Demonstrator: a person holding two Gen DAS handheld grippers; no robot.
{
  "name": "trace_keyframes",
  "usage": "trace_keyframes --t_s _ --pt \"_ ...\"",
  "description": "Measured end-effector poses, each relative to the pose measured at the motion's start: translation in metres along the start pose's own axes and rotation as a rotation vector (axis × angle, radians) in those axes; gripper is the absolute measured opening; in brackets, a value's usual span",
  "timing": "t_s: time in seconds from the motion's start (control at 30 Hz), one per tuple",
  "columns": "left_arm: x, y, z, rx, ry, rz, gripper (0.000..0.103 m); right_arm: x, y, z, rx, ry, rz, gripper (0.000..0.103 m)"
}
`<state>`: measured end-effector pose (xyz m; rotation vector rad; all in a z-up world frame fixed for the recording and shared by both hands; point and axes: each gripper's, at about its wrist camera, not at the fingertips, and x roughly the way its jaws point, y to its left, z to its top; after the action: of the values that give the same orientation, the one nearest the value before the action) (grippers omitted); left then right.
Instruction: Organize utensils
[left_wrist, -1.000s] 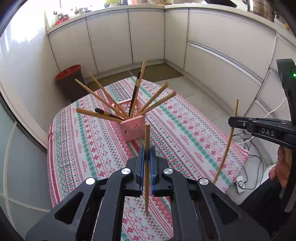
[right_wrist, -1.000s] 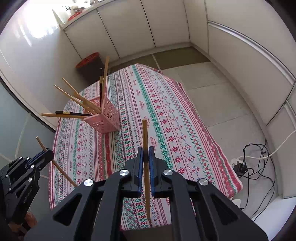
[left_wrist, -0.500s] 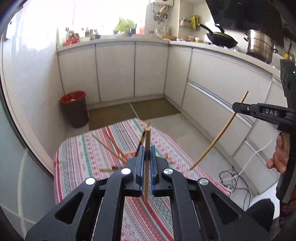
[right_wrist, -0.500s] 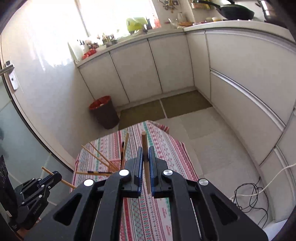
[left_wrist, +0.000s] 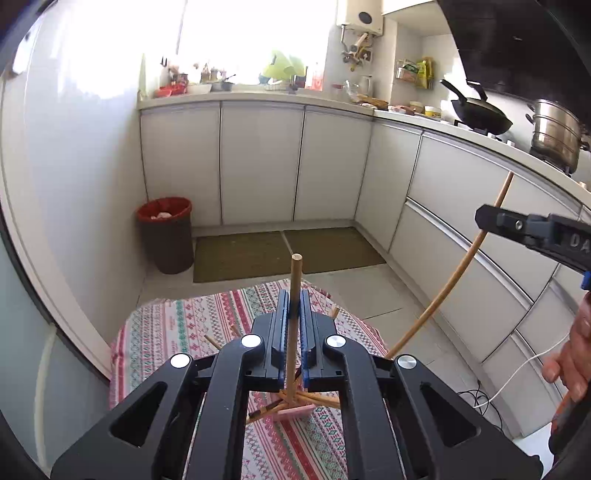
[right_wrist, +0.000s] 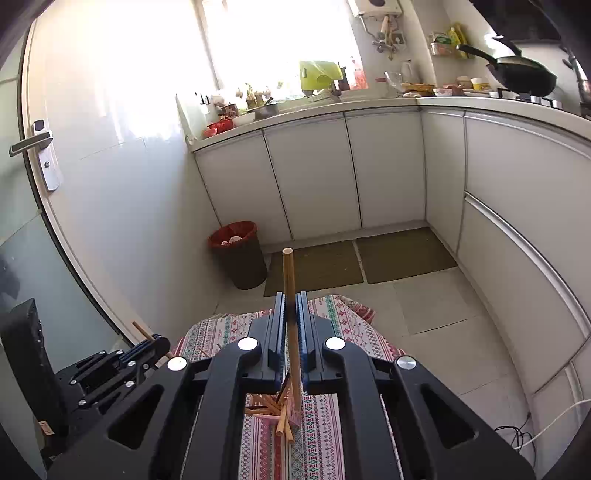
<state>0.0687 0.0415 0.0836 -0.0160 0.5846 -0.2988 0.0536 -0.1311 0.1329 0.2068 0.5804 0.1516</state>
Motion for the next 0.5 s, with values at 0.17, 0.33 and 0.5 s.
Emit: trace_keyframes --t_s 0.17,0.33,0.5 --pt "0.031 0.025 -0.023 -0.114 0.062 0.009 0.039 0.03 0.013 -0.006 -0.008 0.042 0.022 0.006" --pt "0.011 0.046 -0.017 -0.178 -0.022 0.078 0.041 0.047 0.024 -0.02 -0.027 0.072 0.024 0.006" --pt "-0.007 0.055 -0.011 -0.205 -0.069 0.115 0.052 0.063 0.033 -0.034 -0.029 0.092 0.032 0.006"
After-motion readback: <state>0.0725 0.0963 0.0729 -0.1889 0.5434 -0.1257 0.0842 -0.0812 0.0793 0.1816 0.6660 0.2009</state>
